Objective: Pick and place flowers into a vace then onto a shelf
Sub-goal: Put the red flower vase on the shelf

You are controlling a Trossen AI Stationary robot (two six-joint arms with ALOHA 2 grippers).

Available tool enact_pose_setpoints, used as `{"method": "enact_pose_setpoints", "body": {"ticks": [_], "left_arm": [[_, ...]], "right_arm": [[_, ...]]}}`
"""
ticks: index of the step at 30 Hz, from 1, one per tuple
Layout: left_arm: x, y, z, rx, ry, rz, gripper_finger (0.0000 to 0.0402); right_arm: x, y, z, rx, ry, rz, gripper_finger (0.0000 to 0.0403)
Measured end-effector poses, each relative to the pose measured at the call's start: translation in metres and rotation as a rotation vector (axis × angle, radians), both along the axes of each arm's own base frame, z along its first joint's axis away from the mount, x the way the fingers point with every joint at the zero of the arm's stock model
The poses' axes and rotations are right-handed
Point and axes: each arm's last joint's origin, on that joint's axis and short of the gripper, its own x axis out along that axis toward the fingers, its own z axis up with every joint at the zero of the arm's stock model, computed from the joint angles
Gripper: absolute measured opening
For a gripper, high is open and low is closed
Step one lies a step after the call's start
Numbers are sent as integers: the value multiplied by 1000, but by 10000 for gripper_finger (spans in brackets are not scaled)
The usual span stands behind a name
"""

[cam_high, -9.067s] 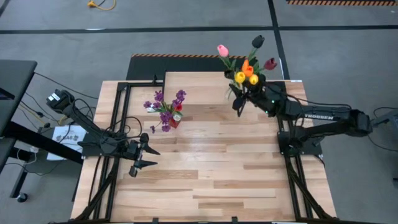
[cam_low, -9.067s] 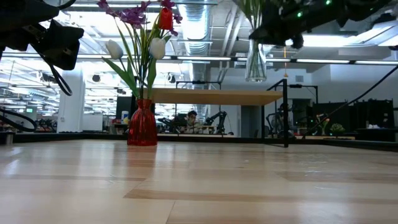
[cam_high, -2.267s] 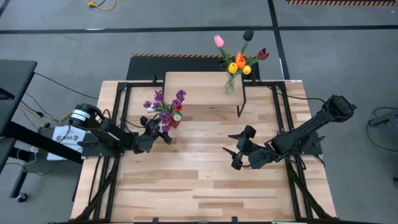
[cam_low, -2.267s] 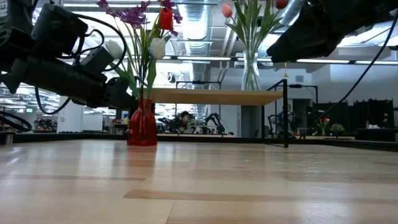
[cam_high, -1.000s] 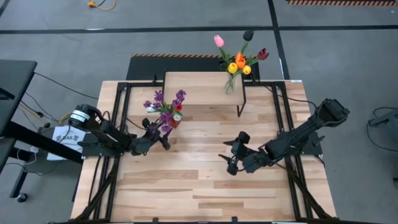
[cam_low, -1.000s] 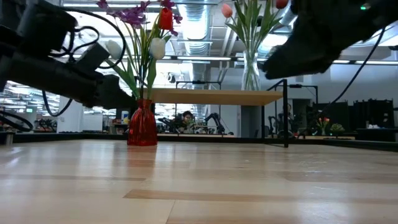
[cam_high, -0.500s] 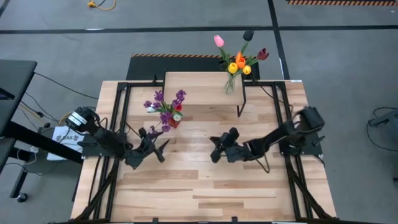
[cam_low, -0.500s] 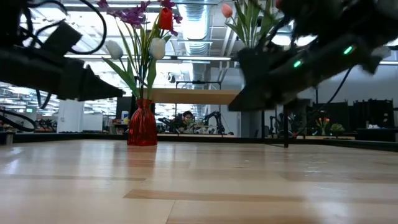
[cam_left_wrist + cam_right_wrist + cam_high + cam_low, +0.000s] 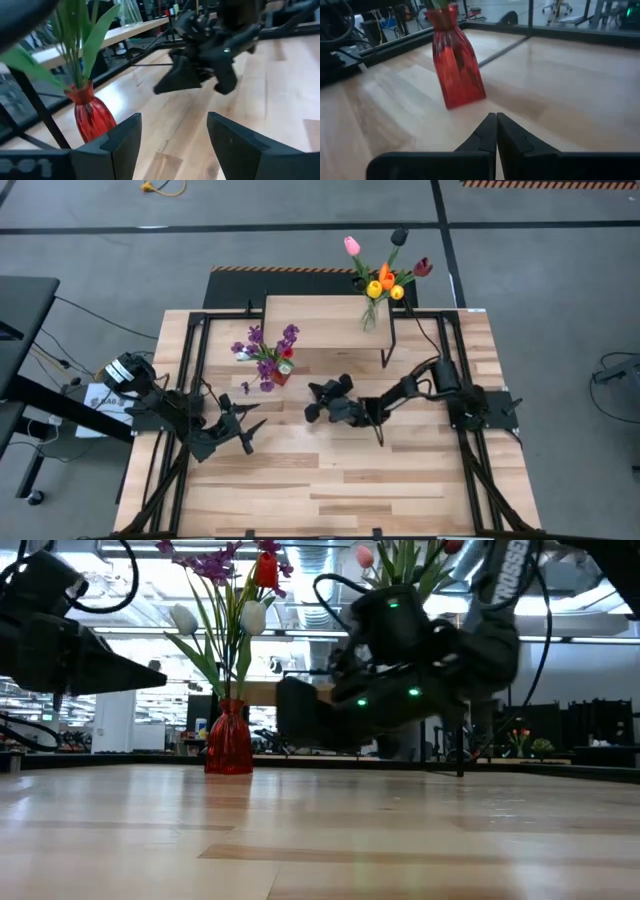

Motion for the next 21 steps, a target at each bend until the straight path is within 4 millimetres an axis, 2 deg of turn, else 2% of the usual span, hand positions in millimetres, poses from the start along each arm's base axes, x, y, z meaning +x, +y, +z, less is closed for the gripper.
{"method": "enact_pose_setpoints", "body": {"ticks": [5, 13, 21], "left_arm": [[-21, 15, -3, -145, -33, -103, 217], [-24, 16, -2, -182, 15, -167, 217], [-24, 15, -2, -164, 33, -189, 217]], "right_arm": [[13, -20, 13, -42, 13, 15, 1], [26, -54, 25, -20, -2, 14, 0], [47, -58, 40, -48, 105, 52, 0]]}}
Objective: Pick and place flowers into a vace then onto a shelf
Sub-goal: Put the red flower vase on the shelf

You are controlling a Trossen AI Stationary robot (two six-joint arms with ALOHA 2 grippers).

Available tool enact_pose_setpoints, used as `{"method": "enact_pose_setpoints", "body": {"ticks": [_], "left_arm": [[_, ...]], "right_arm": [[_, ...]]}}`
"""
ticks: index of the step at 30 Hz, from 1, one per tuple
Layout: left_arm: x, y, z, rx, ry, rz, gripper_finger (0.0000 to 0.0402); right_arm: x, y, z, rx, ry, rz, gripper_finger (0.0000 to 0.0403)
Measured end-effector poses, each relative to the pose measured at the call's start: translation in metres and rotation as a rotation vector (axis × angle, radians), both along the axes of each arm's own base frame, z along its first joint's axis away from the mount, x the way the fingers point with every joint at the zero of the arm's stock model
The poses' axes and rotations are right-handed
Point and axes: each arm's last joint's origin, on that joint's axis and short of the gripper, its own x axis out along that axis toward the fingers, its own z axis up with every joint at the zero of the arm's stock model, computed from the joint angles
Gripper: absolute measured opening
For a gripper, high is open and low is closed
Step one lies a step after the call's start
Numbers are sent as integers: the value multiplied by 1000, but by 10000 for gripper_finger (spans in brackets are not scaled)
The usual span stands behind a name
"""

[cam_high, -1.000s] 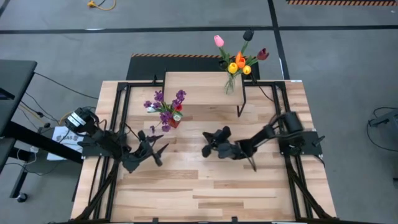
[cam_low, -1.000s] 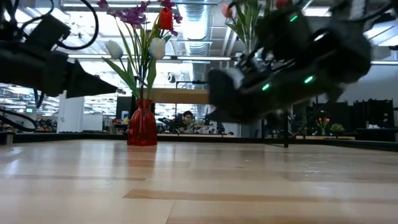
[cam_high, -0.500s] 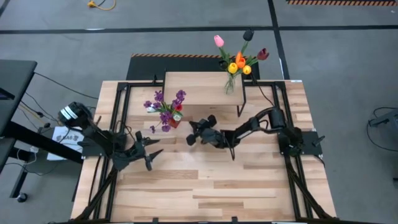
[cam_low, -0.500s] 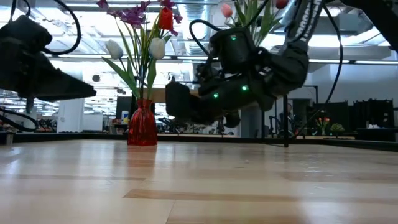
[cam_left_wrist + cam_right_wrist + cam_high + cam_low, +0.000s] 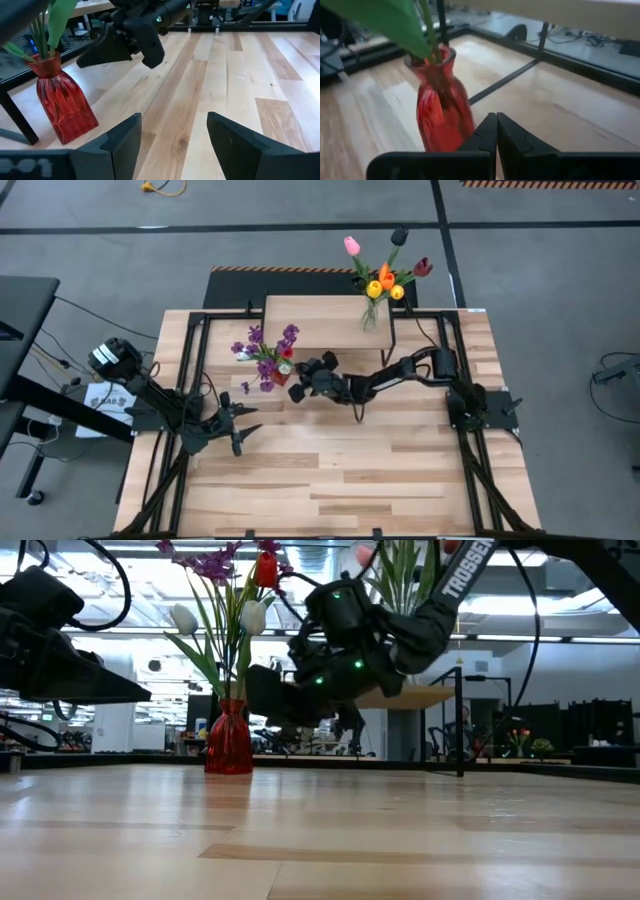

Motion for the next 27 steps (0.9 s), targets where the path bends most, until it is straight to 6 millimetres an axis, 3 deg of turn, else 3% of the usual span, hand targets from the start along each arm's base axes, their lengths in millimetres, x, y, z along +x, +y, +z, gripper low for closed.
{"method": "enact_pose_setpoints", "body": {"ticks": [7, 14, 27], "left_arm": [[0, 0, -1, -12, 5, -16, 217], [0, 0, -1, -15, 8, -21, 217], [0, 0, -1, -16, 8, -20, 217]], "right_arm": [[8, -6, 7, -16, 58, 41, 0], [9, -10, 3, -17, 63, 40, 0], [8, 12, 3, -39, 37, -76, 0]]}}
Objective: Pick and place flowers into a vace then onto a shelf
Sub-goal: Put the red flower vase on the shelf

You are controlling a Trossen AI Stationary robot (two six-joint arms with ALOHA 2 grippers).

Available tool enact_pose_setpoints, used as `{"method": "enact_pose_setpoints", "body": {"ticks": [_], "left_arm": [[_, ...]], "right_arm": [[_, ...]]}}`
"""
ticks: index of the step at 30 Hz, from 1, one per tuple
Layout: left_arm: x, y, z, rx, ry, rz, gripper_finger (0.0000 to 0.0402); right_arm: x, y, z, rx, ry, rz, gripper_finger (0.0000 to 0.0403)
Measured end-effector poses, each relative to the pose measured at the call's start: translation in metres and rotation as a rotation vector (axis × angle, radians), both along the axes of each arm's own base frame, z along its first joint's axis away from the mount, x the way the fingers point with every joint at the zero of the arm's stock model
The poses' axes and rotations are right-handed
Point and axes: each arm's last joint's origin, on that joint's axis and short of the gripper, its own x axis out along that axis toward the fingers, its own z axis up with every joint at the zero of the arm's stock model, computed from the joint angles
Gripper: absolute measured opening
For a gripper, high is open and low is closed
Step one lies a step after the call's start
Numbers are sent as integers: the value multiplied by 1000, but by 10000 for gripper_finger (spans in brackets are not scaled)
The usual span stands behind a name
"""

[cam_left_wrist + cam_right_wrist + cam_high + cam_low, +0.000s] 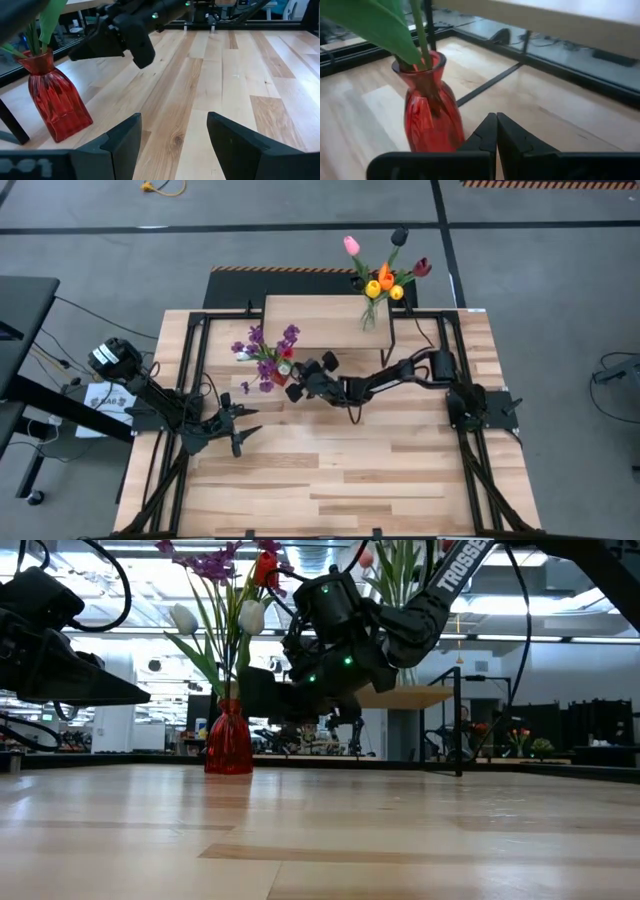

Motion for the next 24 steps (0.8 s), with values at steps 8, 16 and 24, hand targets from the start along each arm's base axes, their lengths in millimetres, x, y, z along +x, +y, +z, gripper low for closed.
{"method": "enact_pose_setpoints", "body": {"ticks": [8, 16, 24], "left_arm": [[0, 0, 0, 0, 0, -1, 217], [0, -1, 0, -10, 9, -31, 217], [0, -1, 0, -14, 10, -39, 217]], "right_arm": [[-4, 36, -5, 40, -41, -17, 0], [-13, 64, -72, 144, -251, 39, 0], [-5, 54, -80, 115, -238, -31, 0]]}}
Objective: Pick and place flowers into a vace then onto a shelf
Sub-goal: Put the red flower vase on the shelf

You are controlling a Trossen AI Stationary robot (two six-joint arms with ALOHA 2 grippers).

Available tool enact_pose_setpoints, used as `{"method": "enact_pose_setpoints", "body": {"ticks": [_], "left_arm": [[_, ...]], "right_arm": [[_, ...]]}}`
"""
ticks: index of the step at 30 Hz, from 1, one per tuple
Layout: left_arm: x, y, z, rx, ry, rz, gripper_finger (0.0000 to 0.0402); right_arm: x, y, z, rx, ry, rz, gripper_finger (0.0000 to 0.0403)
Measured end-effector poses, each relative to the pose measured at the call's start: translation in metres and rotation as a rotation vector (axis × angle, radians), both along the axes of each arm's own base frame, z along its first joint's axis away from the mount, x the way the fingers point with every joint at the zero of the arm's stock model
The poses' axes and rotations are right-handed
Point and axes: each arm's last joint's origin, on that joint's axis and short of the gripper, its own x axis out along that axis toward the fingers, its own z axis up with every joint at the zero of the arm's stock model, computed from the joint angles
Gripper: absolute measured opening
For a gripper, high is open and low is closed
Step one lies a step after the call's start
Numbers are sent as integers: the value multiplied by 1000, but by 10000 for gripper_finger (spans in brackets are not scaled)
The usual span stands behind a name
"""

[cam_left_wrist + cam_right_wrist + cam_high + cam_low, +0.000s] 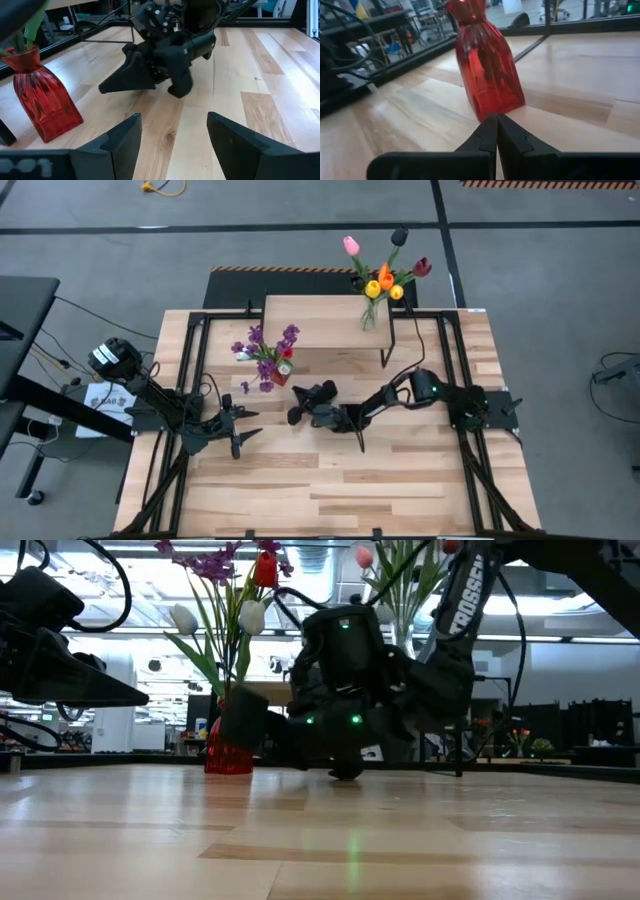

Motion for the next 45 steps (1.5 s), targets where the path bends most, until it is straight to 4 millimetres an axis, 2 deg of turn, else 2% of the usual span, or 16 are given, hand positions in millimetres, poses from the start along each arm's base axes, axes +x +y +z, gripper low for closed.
{"method": "enact_pose_setpoints", "body": {"ticks": [6, 15, 27, 36, 45], "left_arm": [[0, 0, 0, -1, -1, 0, 217], [0, 0, 0, -1, -1, 0, 217], [0, 0, 0, -2, -1, -1, 217], [0, 0, 0, 0, 0, -1, 217], [0, 0, 0, 0, 1, -1, 217]], "right_arm": [[9, -20, 0, 0, 73, -75, 0], [22, -36, 5, -18, 141, -124, 0], [24, -61, 7, -17, 142, -163, 0], [25, -74, 9, -41, 152, -148, 0], [29, -81, 16, -74, 127, -59, 0]]}}
